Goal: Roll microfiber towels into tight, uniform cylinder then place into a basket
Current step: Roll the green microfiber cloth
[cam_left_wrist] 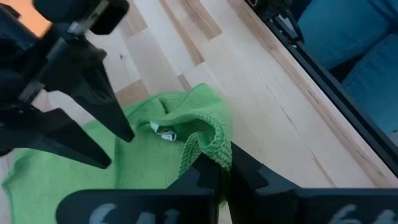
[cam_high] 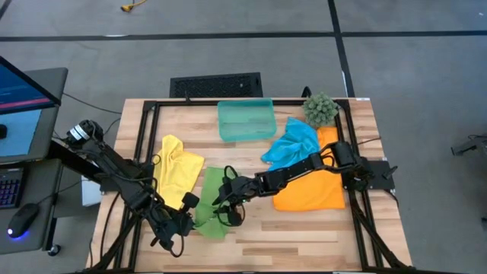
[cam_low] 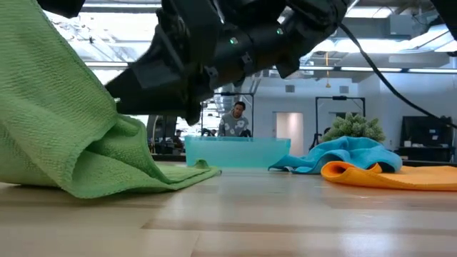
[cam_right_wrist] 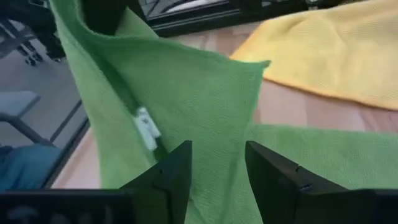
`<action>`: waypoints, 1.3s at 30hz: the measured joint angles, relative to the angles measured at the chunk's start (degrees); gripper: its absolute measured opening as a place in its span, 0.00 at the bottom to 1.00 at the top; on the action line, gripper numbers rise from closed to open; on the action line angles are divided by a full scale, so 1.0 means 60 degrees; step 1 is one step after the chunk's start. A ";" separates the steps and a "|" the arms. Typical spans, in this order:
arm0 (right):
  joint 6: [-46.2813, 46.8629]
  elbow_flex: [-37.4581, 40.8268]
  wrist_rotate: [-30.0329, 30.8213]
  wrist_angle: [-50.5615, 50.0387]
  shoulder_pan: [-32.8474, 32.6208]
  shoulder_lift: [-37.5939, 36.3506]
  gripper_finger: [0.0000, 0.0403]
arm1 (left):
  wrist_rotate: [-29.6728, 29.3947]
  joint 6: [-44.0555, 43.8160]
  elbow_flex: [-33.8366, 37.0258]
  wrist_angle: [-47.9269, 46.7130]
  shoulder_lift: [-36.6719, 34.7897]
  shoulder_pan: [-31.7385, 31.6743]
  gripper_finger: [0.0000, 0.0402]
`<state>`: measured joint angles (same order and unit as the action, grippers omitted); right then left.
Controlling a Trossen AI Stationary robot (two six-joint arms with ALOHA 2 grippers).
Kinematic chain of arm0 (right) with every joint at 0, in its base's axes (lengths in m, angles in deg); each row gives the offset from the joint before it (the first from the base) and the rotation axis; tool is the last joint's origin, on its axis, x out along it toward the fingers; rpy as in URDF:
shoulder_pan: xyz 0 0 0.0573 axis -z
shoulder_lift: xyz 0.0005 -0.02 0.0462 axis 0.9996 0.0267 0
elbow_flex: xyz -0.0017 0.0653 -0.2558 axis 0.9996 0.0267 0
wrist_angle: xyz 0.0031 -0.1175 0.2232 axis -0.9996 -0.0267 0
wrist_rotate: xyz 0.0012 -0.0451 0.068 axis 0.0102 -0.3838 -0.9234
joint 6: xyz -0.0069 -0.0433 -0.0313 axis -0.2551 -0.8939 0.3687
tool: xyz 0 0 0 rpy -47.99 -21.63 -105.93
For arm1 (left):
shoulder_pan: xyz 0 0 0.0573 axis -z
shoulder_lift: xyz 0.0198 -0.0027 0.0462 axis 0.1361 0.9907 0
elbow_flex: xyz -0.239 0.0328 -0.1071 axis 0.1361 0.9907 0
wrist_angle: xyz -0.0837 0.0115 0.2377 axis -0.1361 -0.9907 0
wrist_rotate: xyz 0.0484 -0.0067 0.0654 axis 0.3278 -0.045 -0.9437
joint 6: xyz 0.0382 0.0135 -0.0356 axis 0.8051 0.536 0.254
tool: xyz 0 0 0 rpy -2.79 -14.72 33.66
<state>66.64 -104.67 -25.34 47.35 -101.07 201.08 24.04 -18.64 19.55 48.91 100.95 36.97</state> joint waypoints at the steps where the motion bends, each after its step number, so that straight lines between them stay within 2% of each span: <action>1: 0.0003 -0.0012 0.0000 -0.0065 0.0000 0.0062 0.41 | -0.0003 0.0002 0.0000 -0.0019 0.0000 0.0000 0.00; 8: 0.0010 -0.0177 -0.0279 -0.0259 0.0000 0.0082 0.28 | -0.0002 0.0000 0.0000 -0.0211 0.0000 0.0000 0.00; 16: -0.0286 -0.0274 -0.0750 -0.0573 -0.0010 -0.0004 0.04 | -0.0244 -0.0156 0.0000 -0.0509 0.0000 0.0000 0.00; 21: -0.0492 -0.0282 -0.0544 -0.0739 -0.0156 -0.0188 0.04 | -0.0256 -0.0282 0.0000 -0.0503 0.0000 0.0000 0.00; 26: -0.0821 -0.0287 0.0921 -0.1455 -0.0483 -0.0515 0.01 | -0.0306 -0.0685 -0.0004 -0.0824 -0.0004 0.0000 0.00; 29: -0.0841 -0.0248 0.2004 -0.2390 -0.0797 -0.0917 0.02 | -0.0761 -0.1207 -0.0004 -0.1413 -0.0004 0.0000 0.00; 32: -0.0791 -0.0286 0.3256 -0.2643 -0.1136 -0.1111 0.01 | -0.1217 -0.1568 -0.0004 -0.1741 -0.0004 -0.0046 0.00; 39: 0.0456 -0.0265 0.6240 -0.3542 -0.1714 -0.1360 0.01 | -0.1750 -0.1585 -0.0004 -0.1760 -0.0004 -0.0528 0.00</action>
<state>69.37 -106.26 12.10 26.09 -111.36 192.92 13.54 -28.15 19.53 38.35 100.93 33.80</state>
